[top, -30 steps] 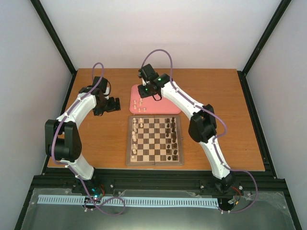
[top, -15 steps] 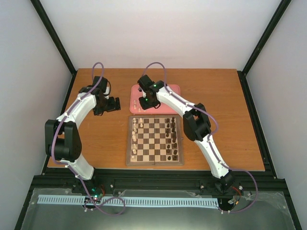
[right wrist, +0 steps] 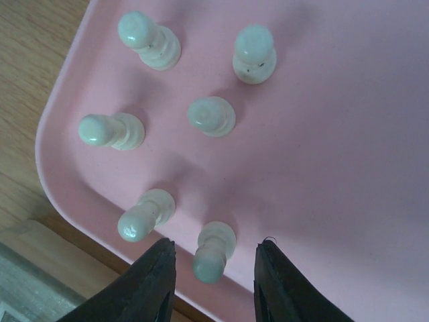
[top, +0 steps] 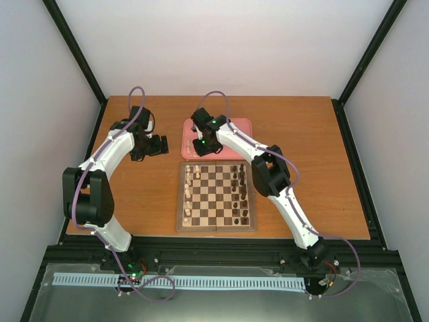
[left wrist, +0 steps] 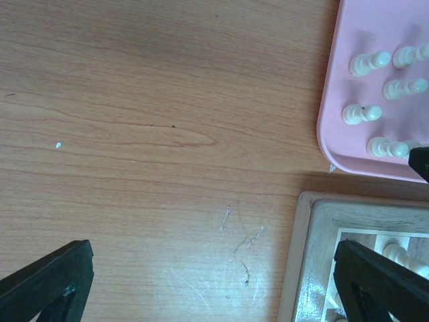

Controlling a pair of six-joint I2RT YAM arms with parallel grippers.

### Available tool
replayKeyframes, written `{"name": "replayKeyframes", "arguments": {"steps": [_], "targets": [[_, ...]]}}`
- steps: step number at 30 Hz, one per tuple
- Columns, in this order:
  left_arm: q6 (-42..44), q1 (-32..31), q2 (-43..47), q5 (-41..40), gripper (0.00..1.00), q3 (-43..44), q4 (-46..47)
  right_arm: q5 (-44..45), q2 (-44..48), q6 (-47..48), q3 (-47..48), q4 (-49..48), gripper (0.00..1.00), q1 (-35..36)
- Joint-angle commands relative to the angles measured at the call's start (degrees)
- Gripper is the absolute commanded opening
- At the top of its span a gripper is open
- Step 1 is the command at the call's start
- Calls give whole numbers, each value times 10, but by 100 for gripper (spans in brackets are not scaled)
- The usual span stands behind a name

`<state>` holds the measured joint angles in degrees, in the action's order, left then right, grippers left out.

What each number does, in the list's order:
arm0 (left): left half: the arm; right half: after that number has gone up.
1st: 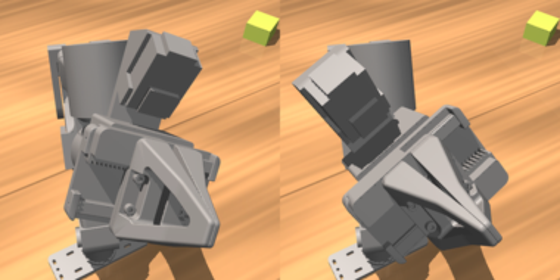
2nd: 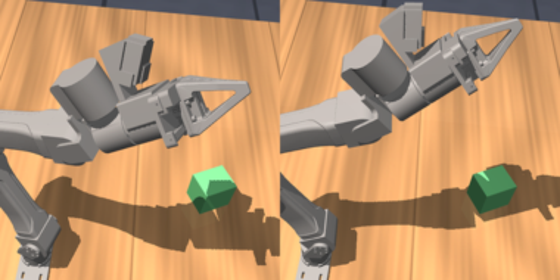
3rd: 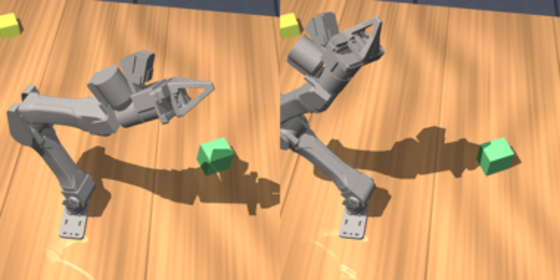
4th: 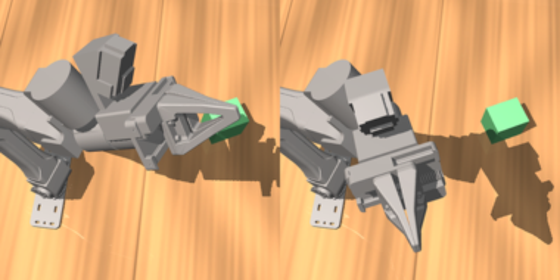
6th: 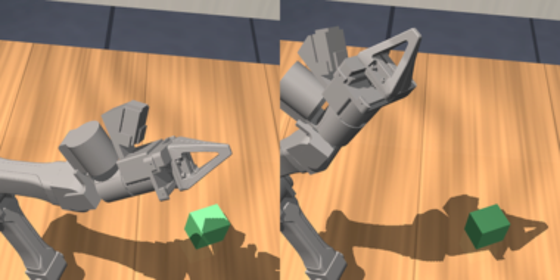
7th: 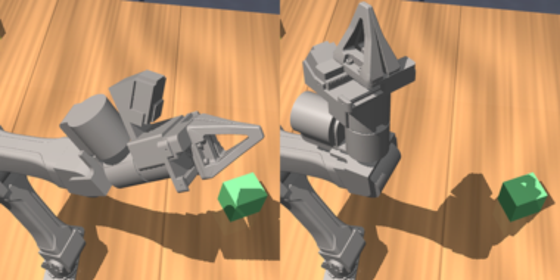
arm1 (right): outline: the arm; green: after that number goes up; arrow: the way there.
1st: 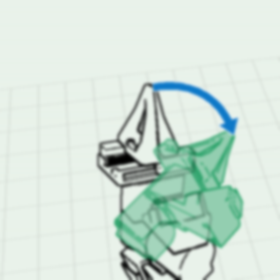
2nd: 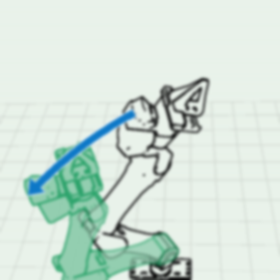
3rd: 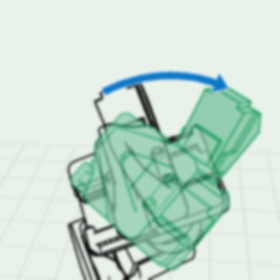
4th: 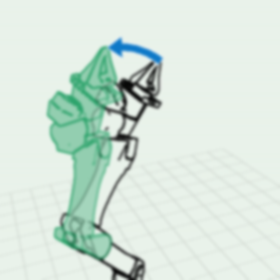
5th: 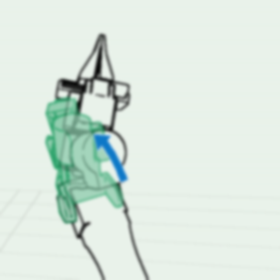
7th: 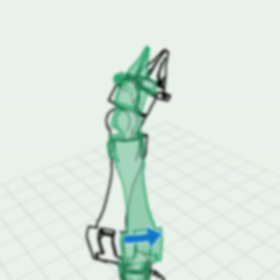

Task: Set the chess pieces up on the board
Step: Pick up the chess piece from the storage box.

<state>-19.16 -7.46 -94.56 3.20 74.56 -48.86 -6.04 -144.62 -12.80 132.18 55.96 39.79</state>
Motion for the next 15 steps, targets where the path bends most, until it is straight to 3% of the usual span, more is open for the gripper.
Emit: {"name": "replayKeyframes", "arguments": {"steps": [1, 9, 15], "targets": [[11, -3, -3, -2, 100, 21, 2, -4, -14, 7, 22, 10, 31, 1], [11, -3, -4, -1, 100, 22, 1, 12, -19, 11, 35, 13, 26, 1], [10, -3, -3, -1, 100, 21, 1, 8, -21, 12, 38, 13, 16, 1]]}}
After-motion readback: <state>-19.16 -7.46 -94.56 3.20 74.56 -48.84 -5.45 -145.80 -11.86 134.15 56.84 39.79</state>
